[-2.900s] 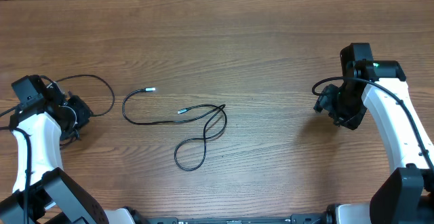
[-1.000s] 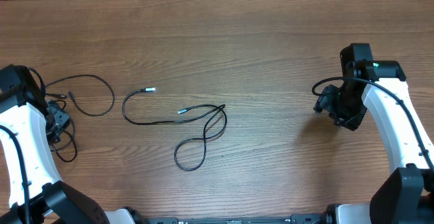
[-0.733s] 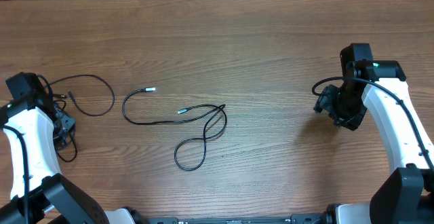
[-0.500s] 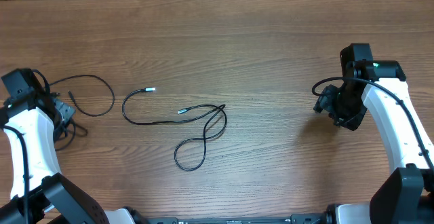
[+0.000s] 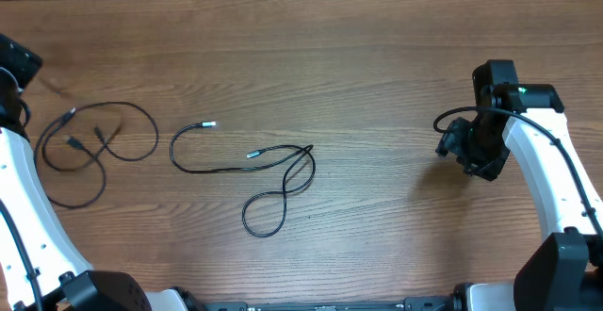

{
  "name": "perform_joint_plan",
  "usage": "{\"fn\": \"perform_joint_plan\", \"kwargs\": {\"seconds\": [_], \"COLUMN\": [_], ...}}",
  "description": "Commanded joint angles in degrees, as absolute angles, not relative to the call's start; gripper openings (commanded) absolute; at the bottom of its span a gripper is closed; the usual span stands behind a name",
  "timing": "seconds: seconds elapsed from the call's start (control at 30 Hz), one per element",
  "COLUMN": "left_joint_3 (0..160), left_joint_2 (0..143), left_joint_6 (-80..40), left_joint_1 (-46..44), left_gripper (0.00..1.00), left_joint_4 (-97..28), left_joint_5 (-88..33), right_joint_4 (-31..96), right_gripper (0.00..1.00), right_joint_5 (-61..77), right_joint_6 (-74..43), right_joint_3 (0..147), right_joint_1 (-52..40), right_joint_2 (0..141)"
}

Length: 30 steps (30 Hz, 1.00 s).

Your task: Untangle cables

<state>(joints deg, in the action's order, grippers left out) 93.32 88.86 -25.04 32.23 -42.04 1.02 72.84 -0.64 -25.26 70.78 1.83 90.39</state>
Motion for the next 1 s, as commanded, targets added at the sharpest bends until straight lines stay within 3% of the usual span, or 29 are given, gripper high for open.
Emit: {"fn": "perform_joint_plan", "kwargs": {"seconds": [0.0, 0.2, 0.37, 0.47, 0.5, 0.57, 0.6, 0.63, 0.87, 0.97], "left_joint_3": [93.36, 93.34, 93.32, 93.25, 93.25, 93.25, 93.25, 93.25, 93.25, 93.03], "left_joint_2": [91.55, 92.6, 92.64, 93.1, 93.65, 94.48, 94.96, 95.29, 97.82, 99.61], "left_joint_6": [-24.4, -23.73, -17.98, -12.99, -12.8, -12.82, -12.75, -12.69, -8.58, -3.95], "left_joint_1": [32.23, 31.0, 24.21, 19.57, 17.63, 15.2, 13.8, 12.69, -0.23, -9.41], "left_gripper": [0.83, 0.82, 0.82, 0.68, 0.58, 0.29, 0.19, 0.16, 0.13, 0.21], "left_joint_4": [-52.31, -58.83, -57.25, -55.48, -55.64, -56.4, -57.01, -57.41, -63.79, -67.75], "left_joint_5": [0.58, 0.54, -0.67, -3.18, -3.29, -5.39, -7.4, -8.62, -10.61, -10.57], "right_joint_4": [72.58, 72.55, 72.55, 72.55, 72.55, 72.58, 72.58, 72.58, 72.53, 72.49], "right_gripper": [0.65, 0.65, 0.65, 0.65, 0.65, 0.65, 0.65, 0.65, 0.66, 0.67], "right_joint_5": [-1.17, -1.15, -1.15, -1.15, -1.15, -1.15, -1.15, -1.15, -1.15, -1.17], "right_joint_6": [-25.26, -25.28, -25.26, -25.28, -25.26, -25.26, -25.28, -25.26, -25.26, -25.28], "right_joint_3": [70.43, 70.43, 70.43, 70.43, 70.43, 70.43, 70.43, 70.43, 70.43, 70.43], "right_joint_1": [1.93, 1.93, 1.93, 1.93, 1.93, 1.93, 1.93, 1.93, 1.93, 1.93], "right_joint_2": [90.21, 90.21, 90.21, 90.21, 90.21, 90.21, 90.21, 90.21, 90.21, 90.21]}}
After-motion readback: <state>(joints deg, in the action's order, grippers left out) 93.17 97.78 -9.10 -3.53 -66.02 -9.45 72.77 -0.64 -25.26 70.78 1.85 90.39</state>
